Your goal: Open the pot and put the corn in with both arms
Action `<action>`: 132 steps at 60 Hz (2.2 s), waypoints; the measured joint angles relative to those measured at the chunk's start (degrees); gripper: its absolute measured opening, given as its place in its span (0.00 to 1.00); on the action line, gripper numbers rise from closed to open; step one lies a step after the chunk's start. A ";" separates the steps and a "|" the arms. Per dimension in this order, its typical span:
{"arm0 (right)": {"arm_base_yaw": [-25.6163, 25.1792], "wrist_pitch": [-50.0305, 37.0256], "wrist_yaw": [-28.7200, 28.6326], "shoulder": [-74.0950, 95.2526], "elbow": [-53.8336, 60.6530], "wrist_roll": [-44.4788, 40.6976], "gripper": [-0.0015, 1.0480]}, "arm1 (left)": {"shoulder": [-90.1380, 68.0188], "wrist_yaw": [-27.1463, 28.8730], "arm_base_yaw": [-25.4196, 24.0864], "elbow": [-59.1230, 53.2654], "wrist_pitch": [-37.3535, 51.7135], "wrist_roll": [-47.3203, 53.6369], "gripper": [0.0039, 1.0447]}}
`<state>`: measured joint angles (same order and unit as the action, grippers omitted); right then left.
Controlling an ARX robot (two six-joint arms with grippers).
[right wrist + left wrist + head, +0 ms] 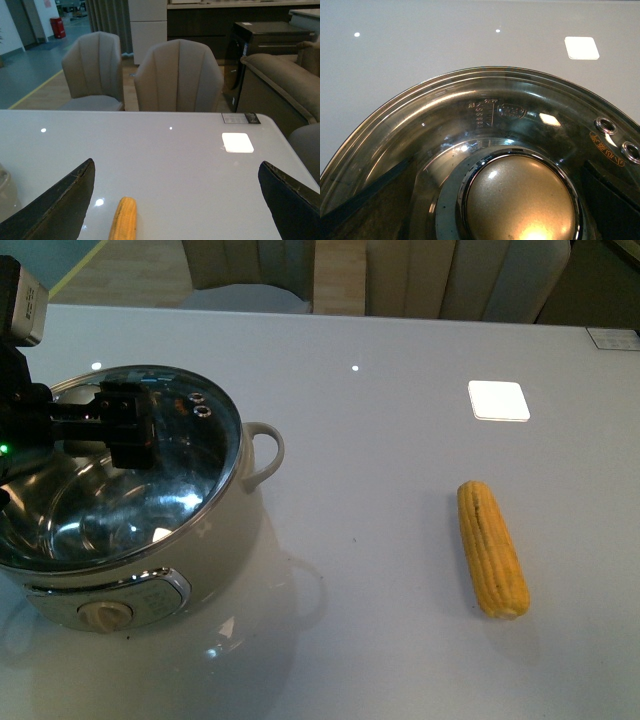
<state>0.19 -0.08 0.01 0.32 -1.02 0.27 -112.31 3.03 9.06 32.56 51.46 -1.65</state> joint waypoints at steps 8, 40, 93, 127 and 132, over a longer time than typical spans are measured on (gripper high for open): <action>0.00 0.00 -0.02 0.00 0.00 0.00 0.92 | -0.37 -0.09 0.13 0.42 -0.04 -0.59 0.76; 0.00 0.00 -0.02 0.00 0.00 0.00 0.92 | -0.04 0.66 0.13 1.05 -0.39 -0.24 0.42; 0.00 0.00 -0.02 0.00 0.00 0.00 0.92 | 20.22 -5.75 -8.59 4.42 -14.88 0.61 0.42; 0.00 0.00 -0.02 0.00 0.00 0.00 0.92 | 12.46 -14.12 -36.63 5.11 -7.89 8.94 0.42; 0.00 0.00 0.00 0.00 0.00 0.00 0.92 | 8.92 -15.08 -39.82 5.42 -5.25 9.84 0.42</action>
<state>0.19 -0.08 0.01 0.32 -1.02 0.27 -103.39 -12.05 -30.76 37.98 46.22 8.19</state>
